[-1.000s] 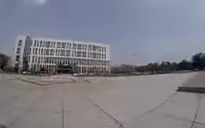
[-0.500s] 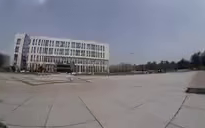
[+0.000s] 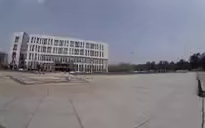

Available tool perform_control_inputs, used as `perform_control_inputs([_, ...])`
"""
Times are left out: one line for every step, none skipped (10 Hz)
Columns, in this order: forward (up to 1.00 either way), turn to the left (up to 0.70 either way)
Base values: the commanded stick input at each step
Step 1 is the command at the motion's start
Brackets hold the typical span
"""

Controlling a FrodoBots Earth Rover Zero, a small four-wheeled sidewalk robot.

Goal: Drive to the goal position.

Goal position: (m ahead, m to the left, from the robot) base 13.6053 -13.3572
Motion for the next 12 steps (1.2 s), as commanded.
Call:
perform_control_inputs([1.0,-0.07])
perform_control_inputs([1.0,0.0])
perform_control_inputs([1.0,0.0])
perform_control_inputs([1.0,0.0])
perform_control_inputs([1.0,0.0])
perform_control_inputs([1.0,0.0])
perform_control_inputs([1.0,0.0])
perform_control_inputs([1.0,0.0])
perform_control_inputs([1.0,0.0])
perform_control_inputs([1.0,0.0])
perform_control_inputs([1.0,0.0])
perform_control_inputs([1.0,0.0])
